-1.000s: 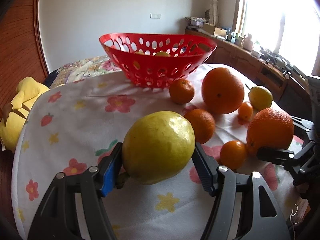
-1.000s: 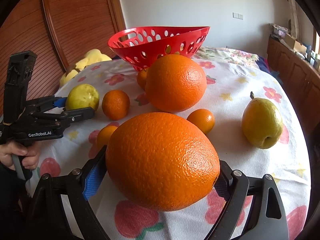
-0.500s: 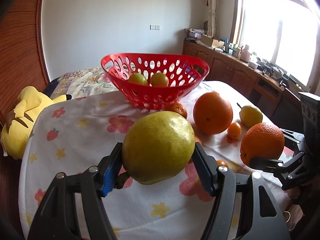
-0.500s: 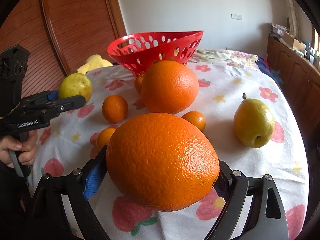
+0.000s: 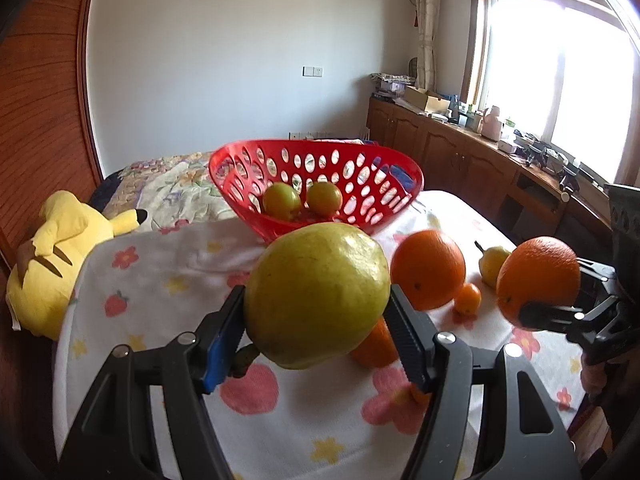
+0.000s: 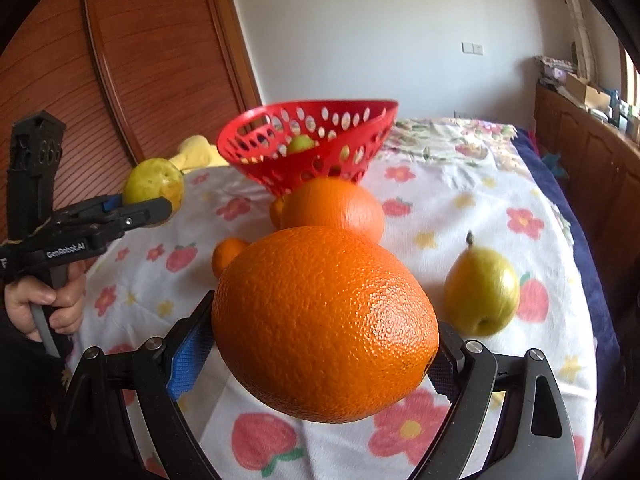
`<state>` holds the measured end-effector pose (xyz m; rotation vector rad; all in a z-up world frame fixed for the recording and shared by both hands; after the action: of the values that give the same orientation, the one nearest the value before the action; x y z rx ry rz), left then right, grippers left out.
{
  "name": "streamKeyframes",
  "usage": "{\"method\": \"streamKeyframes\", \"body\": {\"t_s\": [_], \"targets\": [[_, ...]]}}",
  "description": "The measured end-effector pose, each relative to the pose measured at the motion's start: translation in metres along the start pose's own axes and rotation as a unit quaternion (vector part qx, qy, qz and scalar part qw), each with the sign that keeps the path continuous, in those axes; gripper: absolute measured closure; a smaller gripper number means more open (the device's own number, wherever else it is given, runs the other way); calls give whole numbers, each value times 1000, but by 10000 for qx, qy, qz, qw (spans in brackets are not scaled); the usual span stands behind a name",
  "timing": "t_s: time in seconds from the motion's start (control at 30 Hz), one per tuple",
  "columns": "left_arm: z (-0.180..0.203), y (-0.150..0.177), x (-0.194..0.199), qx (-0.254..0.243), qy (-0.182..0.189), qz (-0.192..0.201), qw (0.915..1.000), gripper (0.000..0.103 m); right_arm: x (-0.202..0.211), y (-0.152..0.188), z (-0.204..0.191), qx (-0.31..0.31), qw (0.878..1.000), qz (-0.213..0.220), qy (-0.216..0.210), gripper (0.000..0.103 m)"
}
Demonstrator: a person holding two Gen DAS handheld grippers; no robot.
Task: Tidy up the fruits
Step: 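Lift the lemon with the left tool while the right tool lifts the orange, then move both fruits over the red basket and open both tools to release them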
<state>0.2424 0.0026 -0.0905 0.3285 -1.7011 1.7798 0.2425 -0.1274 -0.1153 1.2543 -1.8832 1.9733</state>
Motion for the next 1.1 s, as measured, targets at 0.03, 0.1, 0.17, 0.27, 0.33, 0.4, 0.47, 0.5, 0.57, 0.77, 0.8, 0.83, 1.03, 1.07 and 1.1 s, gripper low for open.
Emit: {"method": "streamKeyframes", "body": {"t_s": [0.03, 0.1, 0.17, 0.27, 0.33, 0.4, 0.47, 0.5, 0.57, 0.77, 0.8, 0.83, 1.03, 1.07, 1.1], "targets": [[-1, -4, 0, 5, -3, 26, 10000, 36, 1, -4, 0, 16, 10000, 26, -5, 11], [-4, -14, -1, 33, 11, 74, 10000, 36, 5, -17, 1, 61, 9999, 110, -32, 11], [-6, -22, -3, 42, 12, 98, 9999, 36, 7, -30, 1, 129, 9998, 177, -19, 11], [-7, -34, -7, -12, -31, 148, 9999, 36, 6, -53, 0, 281, 9992, 291, 6, 11], [-7, -40, -9, -35, -44, 164, 9998, 36, 4, -68, -1, 358, 9988, 335, -10, 11], [-9, -46, -13, -47, -59, 167, 9998, 36, 0, -84, -3, 451, 9983, 365, -32, 11], [-10, -51, -19, -54, -75, 164, 9998, 36, -6, -97, -4, 546, 9978, 383, -65, 11], [-12, -53, -21, -59, -82, 158, 9998, 36, -10, -104, -6, 594, 9974, 388, -90, 11], [-13, -58, -27, -61, -98, 142, 9998, 36, -19, -116, -8, 671, 9970, 370, -130, 11], [-21, -66, -44, -86, -147, 76, 9998, 36, -56, -139, -7, 865, 9958, 178, -233, 11], [-23, -67, -47, -97, -158, 64, 9998, 36, -62, -141, -7, 891, 9956, 142, -242, 11], [-24, -68, -49, -100, -164, 60, 9998, 36, -69, -143, -7, 923, 9954, 98, -249, 11], [-34, -72, -57, -63, -191, 82, 9998, 36, -102, -148, -8, 1059, 9937, -157, -322, 11], [-35, -73, -57, -58, -186, 97, 9998, 36, -105, -149, -8, 1107, 9931, -193, -327, 11], [-35, -74, -58, -60, -184, 109, 9998, 36, -110, -149, -9, 1158, 9925, -243, -314, 11]]}}
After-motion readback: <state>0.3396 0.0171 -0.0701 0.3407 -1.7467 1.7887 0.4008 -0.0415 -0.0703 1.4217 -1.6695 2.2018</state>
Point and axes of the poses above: each gripper's, at about its wrist camera, not at the fingertips, and x roughly against the way its jaws point, z to its right, y to its underside, the point moved 9 cm from there along -x, roughly the way its jaws point, and after that the axes turned 2 degrees about x, right-handed, at the moved point
